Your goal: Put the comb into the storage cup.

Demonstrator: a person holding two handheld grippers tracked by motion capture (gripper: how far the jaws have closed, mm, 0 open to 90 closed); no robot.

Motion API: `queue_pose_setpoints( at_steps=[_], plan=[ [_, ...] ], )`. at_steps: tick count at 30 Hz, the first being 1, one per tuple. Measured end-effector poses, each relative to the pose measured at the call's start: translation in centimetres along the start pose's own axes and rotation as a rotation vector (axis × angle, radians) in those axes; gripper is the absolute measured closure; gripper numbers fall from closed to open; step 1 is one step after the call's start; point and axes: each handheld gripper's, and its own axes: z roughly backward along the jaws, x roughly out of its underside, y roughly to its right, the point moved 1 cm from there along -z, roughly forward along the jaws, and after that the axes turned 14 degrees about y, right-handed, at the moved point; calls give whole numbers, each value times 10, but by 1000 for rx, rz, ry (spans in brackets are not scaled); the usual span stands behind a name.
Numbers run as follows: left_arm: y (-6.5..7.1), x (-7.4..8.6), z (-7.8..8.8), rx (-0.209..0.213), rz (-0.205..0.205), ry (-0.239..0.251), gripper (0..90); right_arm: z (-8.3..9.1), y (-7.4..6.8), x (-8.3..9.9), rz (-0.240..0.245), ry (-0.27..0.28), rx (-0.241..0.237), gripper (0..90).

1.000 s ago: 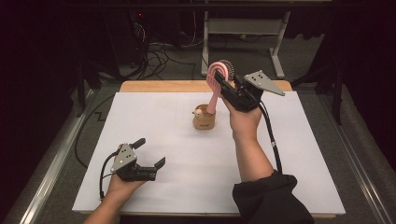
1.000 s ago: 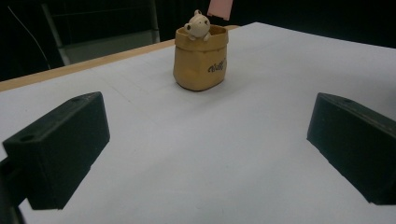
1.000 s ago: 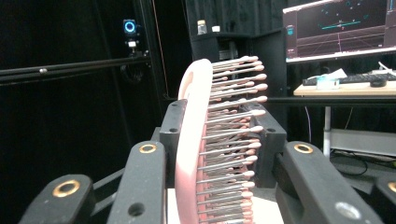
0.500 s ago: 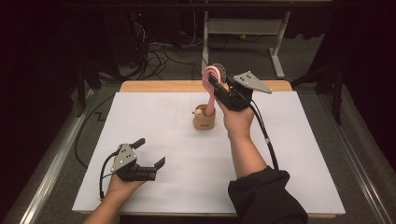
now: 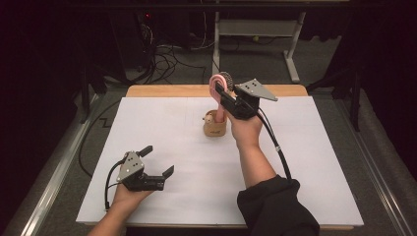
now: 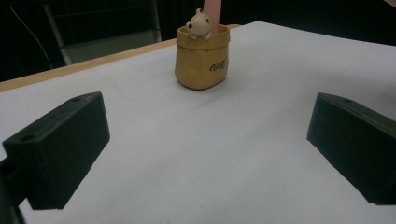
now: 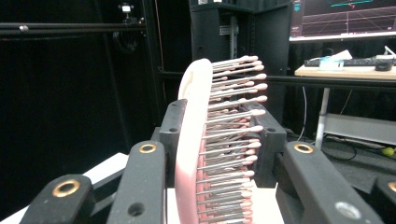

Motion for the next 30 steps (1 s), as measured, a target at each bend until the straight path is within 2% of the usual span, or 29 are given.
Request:
queue_pose_setpoints(
  at_steps=[17, 30],
  plan=[
    [1, 0, 0, 1, 5, 7, 0, 2, -2, 17, 49, -23, -5, 655],
    [1, 0, 1, 0, 7, 5, 0, 0, -4, 23, 59, -31, 2, 653]
  ],
)
